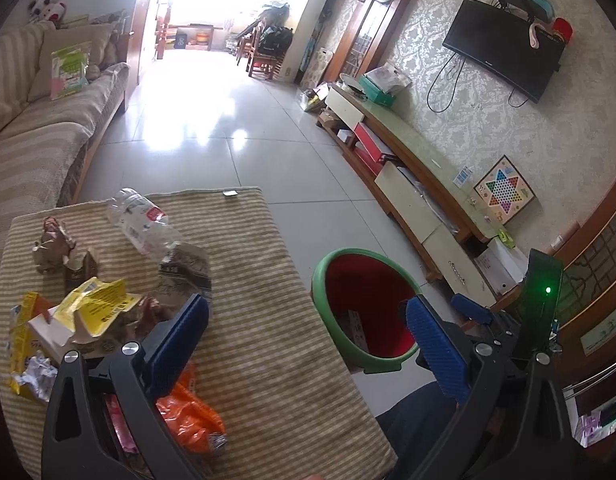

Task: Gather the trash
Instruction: 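Move both tools back over the table toward the remaining trash, then grasp the orange chip bag with the right tool while the left tool grasps the yellow juice carton, then carry the chip bag and carton over the red bin and release both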

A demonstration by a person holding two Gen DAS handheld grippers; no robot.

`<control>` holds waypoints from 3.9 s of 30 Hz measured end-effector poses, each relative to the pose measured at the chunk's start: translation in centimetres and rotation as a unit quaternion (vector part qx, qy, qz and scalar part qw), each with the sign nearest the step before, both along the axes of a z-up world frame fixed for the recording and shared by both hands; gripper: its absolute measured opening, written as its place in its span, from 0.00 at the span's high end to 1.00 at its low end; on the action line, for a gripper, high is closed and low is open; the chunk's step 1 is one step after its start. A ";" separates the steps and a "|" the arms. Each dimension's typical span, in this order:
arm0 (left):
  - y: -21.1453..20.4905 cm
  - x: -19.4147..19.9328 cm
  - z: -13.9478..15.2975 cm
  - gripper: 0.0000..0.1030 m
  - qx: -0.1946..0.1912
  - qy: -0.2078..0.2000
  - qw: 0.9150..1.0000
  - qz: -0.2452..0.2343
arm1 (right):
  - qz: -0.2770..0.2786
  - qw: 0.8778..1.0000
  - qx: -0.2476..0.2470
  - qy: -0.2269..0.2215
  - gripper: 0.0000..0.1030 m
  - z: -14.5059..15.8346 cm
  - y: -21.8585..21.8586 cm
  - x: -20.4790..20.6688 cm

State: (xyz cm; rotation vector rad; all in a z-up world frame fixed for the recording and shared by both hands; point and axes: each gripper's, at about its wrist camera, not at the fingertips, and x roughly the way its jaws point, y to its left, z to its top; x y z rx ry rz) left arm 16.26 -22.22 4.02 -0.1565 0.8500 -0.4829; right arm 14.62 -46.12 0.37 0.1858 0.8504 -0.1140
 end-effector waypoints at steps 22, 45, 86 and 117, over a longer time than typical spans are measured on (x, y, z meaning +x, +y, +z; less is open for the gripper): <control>21.6 -5.1 -3.9 0.08 0.010 0.022 0.985 0.170 | 0.178 0.984 -0.004 -0.014 0.04 1.5 17.9 0.0; 25.7 2.6 -10.5 0.15 0.009 0.109 0.977 0.181 | 0.234 0.969 0.001 0.076 0.05 -6.7 22.1 -0.2; 27.3 3.1 -8.3 0.60 0.014 0.097 0.977 0.192 | 0.256 0.964 0.030 0.063 0.49 -4.8 21.1 -1.8; 10.1 1.5 1.7 0.61 0.035 0.004 0.998 0.046 | 0.145 0.986 0.051 -0.062 0.49 5.0 8.2 -1.1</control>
